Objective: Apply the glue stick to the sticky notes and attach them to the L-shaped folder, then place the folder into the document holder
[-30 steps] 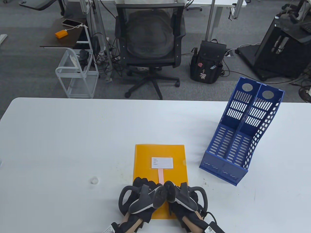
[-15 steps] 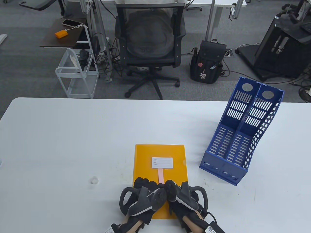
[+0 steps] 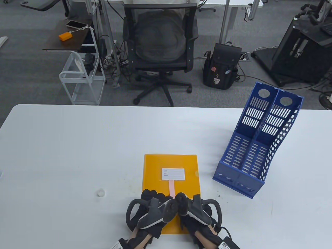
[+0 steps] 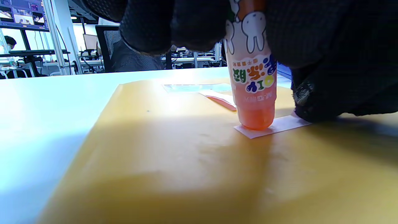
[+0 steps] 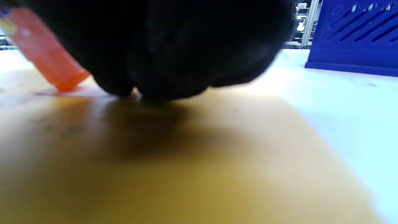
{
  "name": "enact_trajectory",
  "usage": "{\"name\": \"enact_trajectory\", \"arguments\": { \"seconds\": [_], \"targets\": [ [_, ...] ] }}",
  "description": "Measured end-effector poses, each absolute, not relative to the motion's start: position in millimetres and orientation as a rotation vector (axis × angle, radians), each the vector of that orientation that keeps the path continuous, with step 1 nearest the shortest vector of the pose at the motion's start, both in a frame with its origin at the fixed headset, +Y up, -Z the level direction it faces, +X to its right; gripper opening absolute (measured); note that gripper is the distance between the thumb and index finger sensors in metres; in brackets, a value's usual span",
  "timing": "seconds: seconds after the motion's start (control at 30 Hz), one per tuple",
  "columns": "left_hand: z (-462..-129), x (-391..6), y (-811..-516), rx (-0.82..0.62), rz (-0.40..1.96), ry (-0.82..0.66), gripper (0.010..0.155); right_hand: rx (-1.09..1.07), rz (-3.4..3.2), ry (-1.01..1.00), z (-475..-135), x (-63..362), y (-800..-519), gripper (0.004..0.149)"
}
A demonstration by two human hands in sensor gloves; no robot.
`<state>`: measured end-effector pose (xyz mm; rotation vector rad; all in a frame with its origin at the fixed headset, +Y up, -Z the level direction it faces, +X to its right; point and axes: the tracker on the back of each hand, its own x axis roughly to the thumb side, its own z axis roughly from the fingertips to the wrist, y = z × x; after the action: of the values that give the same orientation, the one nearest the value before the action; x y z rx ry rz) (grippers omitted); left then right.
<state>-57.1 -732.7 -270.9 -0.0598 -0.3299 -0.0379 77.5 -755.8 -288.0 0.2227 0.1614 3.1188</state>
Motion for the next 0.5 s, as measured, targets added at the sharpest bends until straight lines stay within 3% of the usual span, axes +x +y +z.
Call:
{"name": "enact_trajectory", "arguments": {
  "seconds": [0.33, 0.5],
  "targets": [
    [-281.3, -101.1, -723.9, -0.088, 0.189, -0.217, 0.052, 0.239, 3.149, 0.148, -286.6, 74.3, -755.9, 0.041],
    [-288.5, -109.8, -731.3, -0.103, 0.243, -0.169, 0.063, 0.248, 3.161, 0.14, -285.6, 72.9, -756.1, 0.041]
  ]
}}
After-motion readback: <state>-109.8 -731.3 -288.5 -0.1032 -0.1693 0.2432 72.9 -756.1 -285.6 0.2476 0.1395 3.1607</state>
